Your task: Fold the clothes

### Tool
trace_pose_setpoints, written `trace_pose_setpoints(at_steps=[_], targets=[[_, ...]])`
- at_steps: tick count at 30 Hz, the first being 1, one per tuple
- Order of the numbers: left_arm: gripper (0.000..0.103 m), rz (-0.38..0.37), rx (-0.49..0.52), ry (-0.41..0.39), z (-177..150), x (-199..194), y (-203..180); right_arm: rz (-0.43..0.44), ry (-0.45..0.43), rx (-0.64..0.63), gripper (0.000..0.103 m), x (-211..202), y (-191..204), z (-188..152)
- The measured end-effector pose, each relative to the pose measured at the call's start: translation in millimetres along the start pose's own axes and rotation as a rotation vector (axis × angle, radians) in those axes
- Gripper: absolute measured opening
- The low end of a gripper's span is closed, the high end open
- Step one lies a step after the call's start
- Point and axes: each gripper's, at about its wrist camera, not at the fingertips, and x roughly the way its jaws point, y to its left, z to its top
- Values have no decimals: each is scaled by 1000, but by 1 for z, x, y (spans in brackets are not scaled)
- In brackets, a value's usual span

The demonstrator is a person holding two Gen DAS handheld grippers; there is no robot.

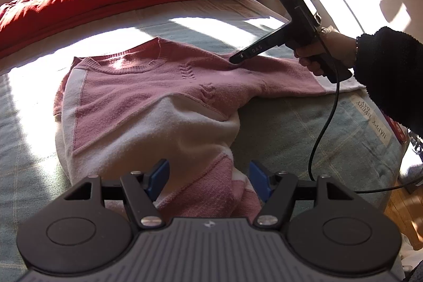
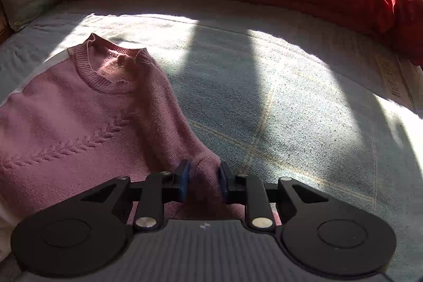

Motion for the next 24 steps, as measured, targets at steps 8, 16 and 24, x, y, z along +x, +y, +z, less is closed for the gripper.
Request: trace_pose_setpoints(at_steps=[8,16,24], targets=[[67,-4,-4,-11,1,-2,3,-143,7,-23,16,22,-4,14],[67,17,-8,-10,-1,-8,8,-131,-63,161,30,-4,-19,12],[70,15,-18,-17,-3,-12,7,-8,-24,363,30,-18,-28,-11]])
